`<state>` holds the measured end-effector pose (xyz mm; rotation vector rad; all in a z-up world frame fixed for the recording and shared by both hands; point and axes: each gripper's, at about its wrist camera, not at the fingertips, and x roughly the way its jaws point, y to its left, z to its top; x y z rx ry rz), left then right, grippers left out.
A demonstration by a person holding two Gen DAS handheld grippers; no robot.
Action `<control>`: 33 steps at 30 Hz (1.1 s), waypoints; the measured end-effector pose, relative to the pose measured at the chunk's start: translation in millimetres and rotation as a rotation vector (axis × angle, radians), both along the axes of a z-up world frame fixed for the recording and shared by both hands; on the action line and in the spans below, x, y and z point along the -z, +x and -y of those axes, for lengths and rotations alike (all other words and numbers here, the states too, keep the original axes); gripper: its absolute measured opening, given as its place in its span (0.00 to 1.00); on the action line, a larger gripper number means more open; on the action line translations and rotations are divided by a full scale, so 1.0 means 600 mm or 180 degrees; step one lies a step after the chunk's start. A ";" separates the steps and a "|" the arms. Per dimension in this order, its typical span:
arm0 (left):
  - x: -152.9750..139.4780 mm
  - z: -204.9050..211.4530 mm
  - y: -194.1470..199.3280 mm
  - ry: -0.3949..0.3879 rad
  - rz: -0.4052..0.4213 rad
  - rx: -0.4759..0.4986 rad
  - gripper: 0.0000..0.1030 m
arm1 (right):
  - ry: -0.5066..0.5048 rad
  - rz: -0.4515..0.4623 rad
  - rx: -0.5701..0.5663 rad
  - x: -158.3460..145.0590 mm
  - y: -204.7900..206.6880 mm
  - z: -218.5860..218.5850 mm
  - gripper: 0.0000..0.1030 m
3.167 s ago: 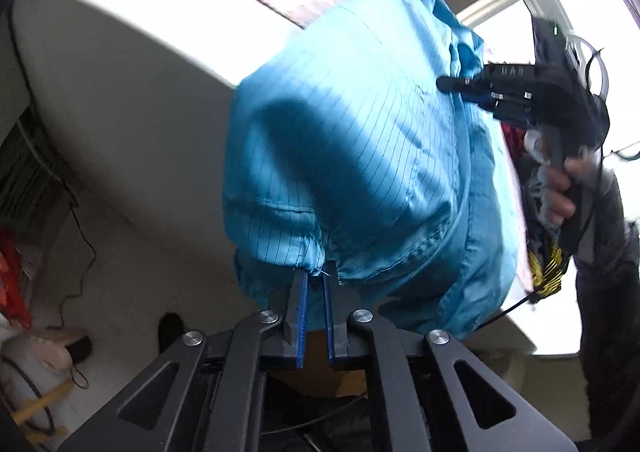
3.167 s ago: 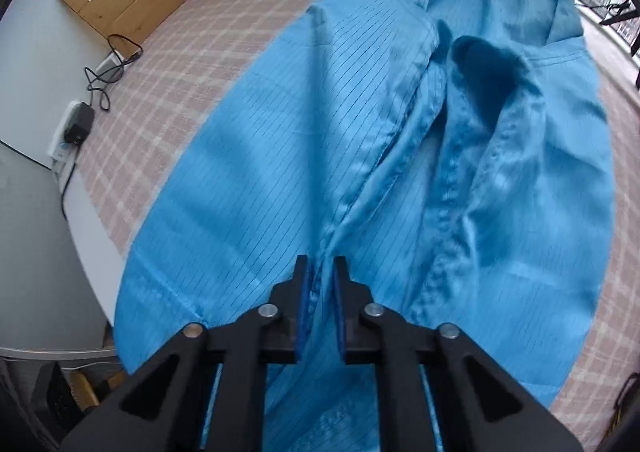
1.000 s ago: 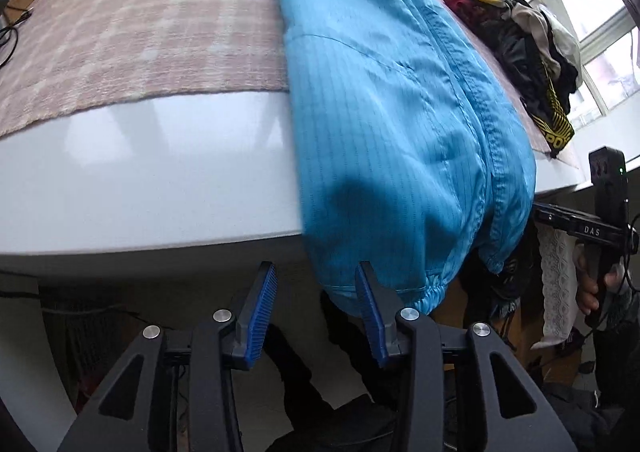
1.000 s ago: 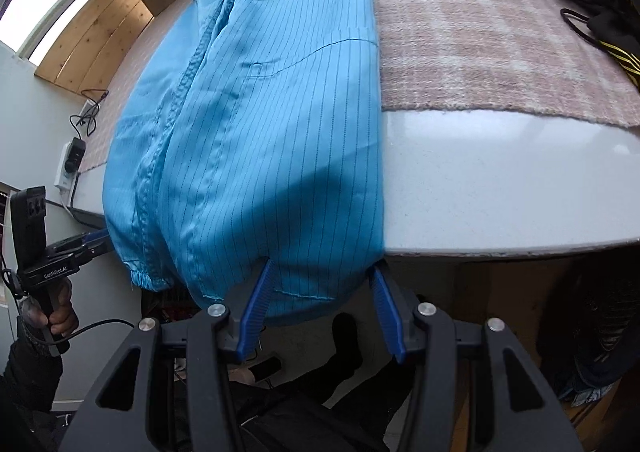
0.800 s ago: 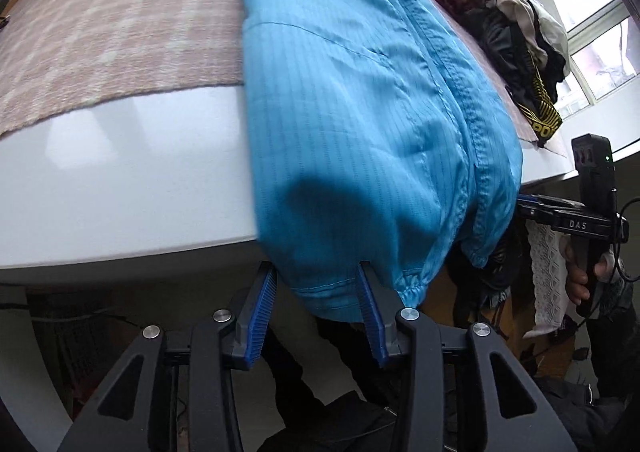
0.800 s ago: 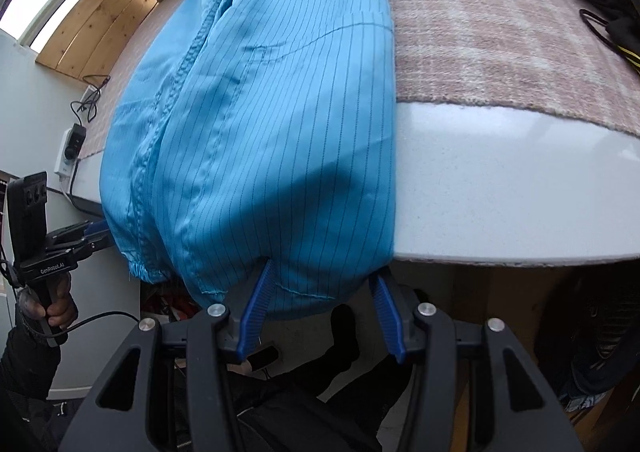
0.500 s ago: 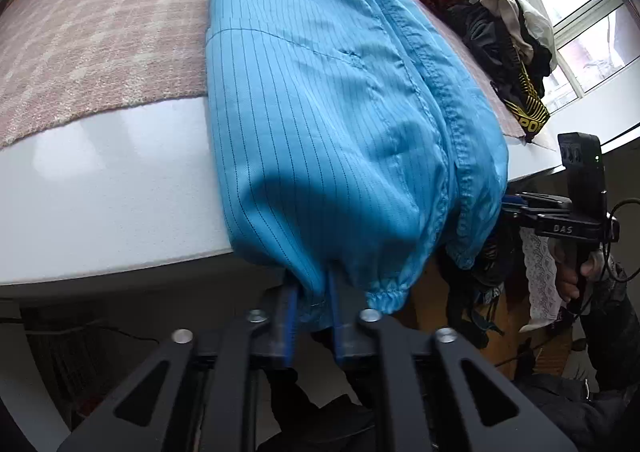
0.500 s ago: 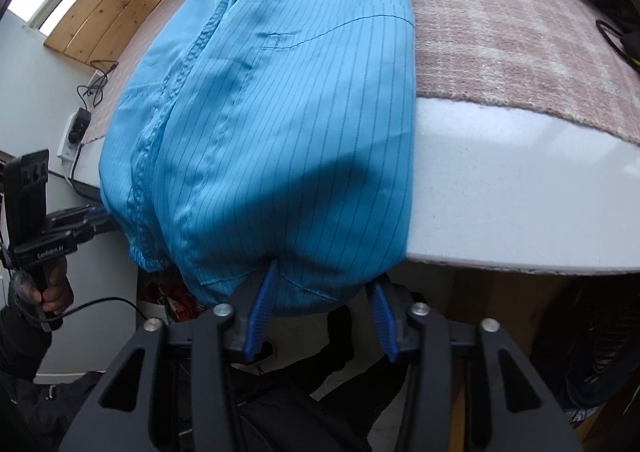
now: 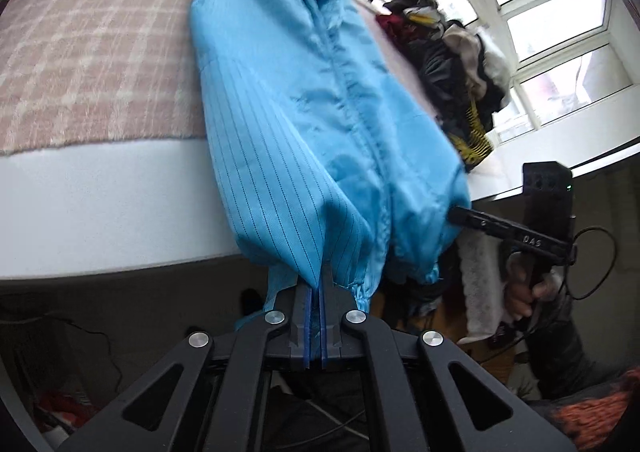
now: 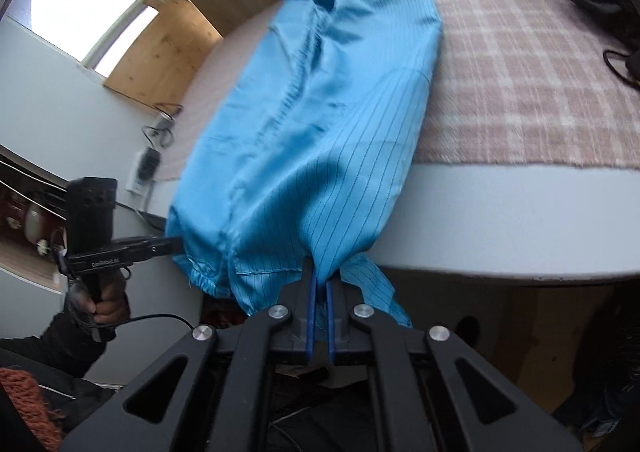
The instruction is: Fold clothes
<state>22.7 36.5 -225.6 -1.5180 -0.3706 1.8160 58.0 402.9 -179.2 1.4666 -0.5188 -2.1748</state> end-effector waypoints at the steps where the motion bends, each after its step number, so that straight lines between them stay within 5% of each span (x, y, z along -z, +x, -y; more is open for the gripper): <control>1: -0.014 0.001 -0.004 0.0063 -0.0005 -0.0009 0.01 | -0.0083 -0.0023 0.0027 -0.012 -0.005 0.002 0.04; 8: -0.112 -0.014 -0.088 0.0538 -0.0060 -0.0148 0.01 | -0.0702 -0.0134 0.0233 -0.092 -0.096 0.001 0.04; 14: -0.118 -0.058 -0.219 0.0239 -0.0213 -0.0299 0.01 | -0.0533 -0.0081 0.0276 -0.102 -0.230 0.005 0.03; 25: -0.019 -0.078 -0.371 -0.0125 0.0380 -0.0694 0.02 | -0.0490 0.0706 0.0416 0.029 -0.424 -0.023 0.04; 30: -0.004 -0.097 -0.384 -0.0381 0.0495 -0.0497 0.07 | -0.0117 0.0839 0.0015 0.019 -0.458 -0.012 0.15; 33: -0.016 -0.096 -0.373 -0.0518 0.0453 -0.0376 0.20 | 0.0044 0.0653 -0.0103 -0.021 -0.444 -0.020 0.35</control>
